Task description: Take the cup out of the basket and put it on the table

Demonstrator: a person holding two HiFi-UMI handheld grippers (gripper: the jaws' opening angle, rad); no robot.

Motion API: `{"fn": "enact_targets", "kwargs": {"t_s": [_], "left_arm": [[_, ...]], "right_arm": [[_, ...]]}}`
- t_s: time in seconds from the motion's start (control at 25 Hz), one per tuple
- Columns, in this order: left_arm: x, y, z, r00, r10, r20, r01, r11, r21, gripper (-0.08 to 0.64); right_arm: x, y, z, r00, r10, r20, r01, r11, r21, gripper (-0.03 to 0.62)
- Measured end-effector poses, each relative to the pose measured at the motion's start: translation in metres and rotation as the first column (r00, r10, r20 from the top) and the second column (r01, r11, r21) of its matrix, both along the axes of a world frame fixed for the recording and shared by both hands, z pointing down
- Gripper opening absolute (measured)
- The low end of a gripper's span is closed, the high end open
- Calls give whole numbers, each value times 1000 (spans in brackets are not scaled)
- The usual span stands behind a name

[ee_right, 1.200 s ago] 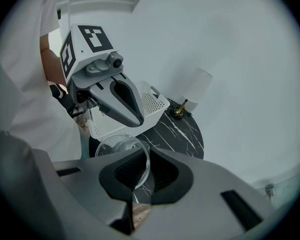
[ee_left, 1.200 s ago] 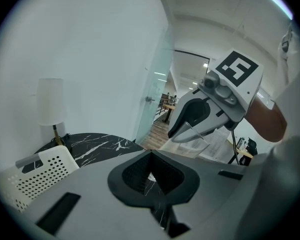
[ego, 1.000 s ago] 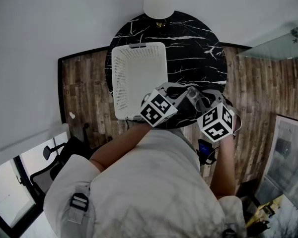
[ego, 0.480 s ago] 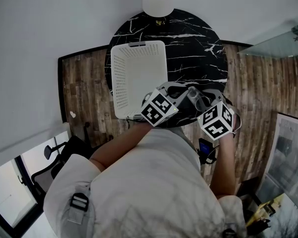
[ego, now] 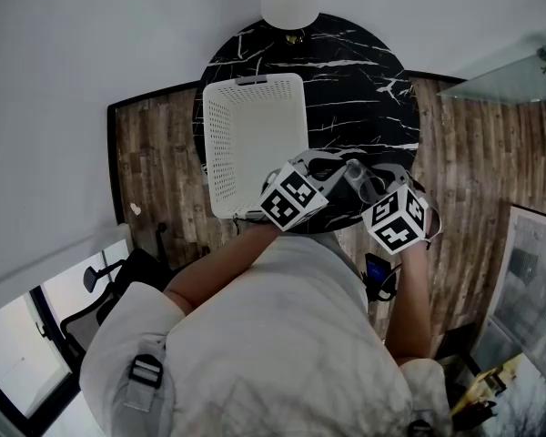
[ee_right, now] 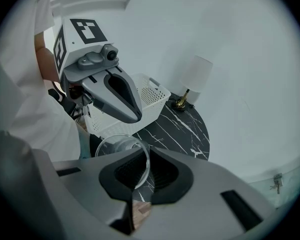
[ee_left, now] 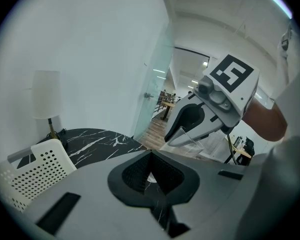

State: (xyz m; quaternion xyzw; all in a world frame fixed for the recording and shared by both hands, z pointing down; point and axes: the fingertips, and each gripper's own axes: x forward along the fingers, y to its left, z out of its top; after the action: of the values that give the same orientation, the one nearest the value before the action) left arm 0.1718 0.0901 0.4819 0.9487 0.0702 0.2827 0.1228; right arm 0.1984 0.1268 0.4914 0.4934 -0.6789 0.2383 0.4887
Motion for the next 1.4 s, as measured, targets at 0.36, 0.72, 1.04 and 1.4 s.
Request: {"fn": "enact_targets", "kwargs": {"t_s": [0.36, 0.72, 1.04, 1.4], "left_arm": [[4, -1, 6, 1000, 17, 3, -17, 1000, -12, 6], [11, -3, 9, 999, 34, -10, -34, 999, -24, 6], [19, -5, 12, 999, 42, -26, -43, 998, -39, 6], [25, -5, 13, 998, 43, -40, -45, 997, -55, 6]], "right_arm": [[4, -2, 14, 1000, 13, 16, -12, 1000, -21, 26], [11, -6, 28, 999, 29, 33, -28, 999, -40, 26], [18, -7, 45, 998, 40, 45, -37, 997, -66, 26], [22, -8, 61, 997, 46, 58, -41, 995, -90, 26]]}}
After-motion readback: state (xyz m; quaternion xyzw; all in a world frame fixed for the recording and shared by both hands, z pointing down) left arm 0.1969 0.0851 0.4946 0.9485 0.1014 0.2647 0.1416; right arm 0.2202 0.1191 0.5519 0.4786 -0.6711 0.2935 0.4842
